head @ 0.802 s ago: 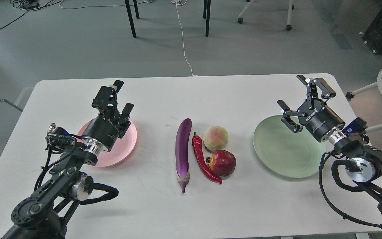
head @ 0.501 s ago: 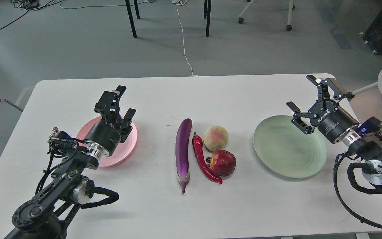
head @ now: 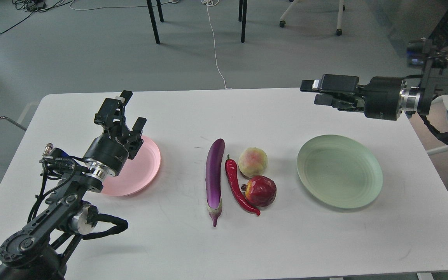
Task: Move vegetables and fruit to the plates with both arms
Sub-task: 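Move the right gripper over the peach between the plates, then lower the right gripper and grasp the peach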
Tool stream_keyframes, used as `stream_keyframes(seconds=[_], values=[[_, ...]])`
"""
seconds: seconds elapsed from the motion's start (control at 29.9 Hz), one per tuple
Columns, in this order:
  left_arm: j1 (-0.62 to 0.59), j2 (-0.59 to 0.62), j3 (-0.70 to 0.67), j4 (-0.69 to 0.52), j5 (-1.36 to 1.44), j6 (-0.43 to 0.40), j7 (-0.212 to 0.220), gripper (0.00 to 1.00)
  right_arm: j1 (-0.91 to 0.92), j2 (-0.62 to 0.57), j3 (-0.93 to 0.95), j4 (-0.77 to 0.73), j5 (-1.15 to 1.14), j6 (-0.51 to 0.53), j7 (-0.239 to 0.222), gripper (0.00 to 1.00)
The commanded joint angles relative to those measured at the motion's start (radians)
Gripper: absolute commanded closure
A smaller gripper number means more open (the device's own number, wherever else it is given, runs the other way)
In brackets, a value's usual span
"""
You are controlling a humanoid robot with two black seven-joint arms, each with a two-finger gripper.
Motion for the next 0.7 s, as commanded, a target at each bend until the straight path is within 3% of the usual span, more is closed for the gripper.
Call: stream_keyframes(seconds=[0.0,0.3,0.67], values=[[0.003,0.001,0.002,-0.017,-0.001,0.001,-0.002,0.01,0.206,0.163,-0.244,-0.050,-0.168,0.000,0.000,0.02],[0.005,0.001,0.000,-0.034,-0.001,0.001,-0.002,0.01,0.238,0.499,-0.399,-0.257,-0.386,0.000,0.000,0.02],[0.006,0.001,-0.002,-0.036,-0.001,0.001,-0.002,0.02,0.203,0.671,-0.518,-0.381,-0.386,-0.032,0.000,0.02]])
